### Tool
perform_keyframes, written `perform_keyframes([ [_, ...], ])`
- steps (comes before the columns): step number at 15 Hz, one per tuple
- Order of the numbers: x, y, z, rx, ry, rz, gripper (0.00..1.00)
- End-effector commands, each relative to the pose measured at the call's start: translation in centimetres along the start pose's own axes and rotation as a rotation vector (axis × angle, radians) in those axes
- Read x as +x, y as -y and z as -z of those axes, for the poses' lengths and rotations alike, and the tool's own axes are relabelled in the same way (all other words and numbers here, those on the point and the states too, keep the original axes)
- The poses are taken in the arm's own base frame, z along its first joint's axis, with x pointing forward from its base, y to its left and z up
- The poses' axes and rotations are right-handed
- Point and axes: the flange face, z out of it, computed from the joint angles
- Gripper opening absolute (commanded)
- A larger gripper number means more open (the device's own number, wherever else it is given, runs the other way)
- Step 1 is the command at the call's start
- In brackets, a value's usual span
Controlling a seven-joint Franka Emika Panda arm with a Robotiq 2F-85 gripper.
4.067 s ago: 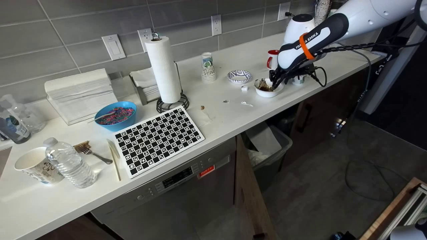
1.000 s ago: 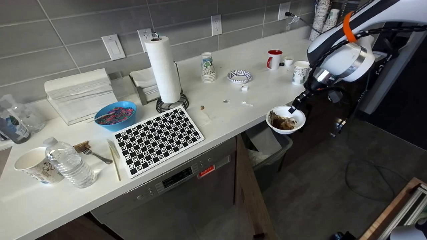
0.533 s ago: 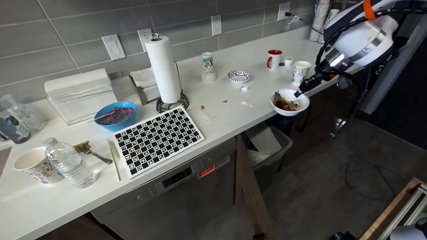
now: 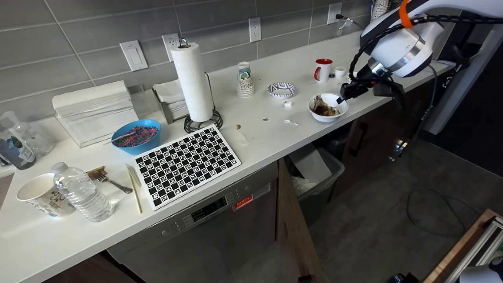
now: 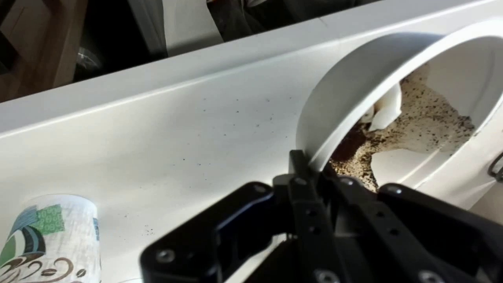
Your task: Take an item out of the bowl and put it into the bin
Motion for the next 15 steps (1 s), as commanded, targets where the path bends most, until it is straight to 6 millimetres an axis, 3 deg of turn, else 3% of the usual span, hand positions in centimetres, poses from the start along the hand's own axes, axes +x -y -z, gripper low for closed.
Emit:
perform_keyframes([
  [1,2.3,-0.8,-3.5,-0.031,-0.004,-0.080,0.02],
  [2,2.7,-1.1,-4.1,-0.035,-0.004,-0.099,0.02],
  [3,3.0,-1.3,-4.7,-0.041,0.000,-0.112,0.32],
  [4,3.5,-1.4,-5.0,-0.037,0.001,-0.127,0.34],
  [6,4.4,-1.3,-5.1,-0.038,-0.003,-0.144,0.47],
  [12,6.3,1.0,-2.6,-0.091,-0.007,-0.077,0.94],
  [15,6.4,2.6,-2.4,-0.118,0.057,0.007,1.00],
])
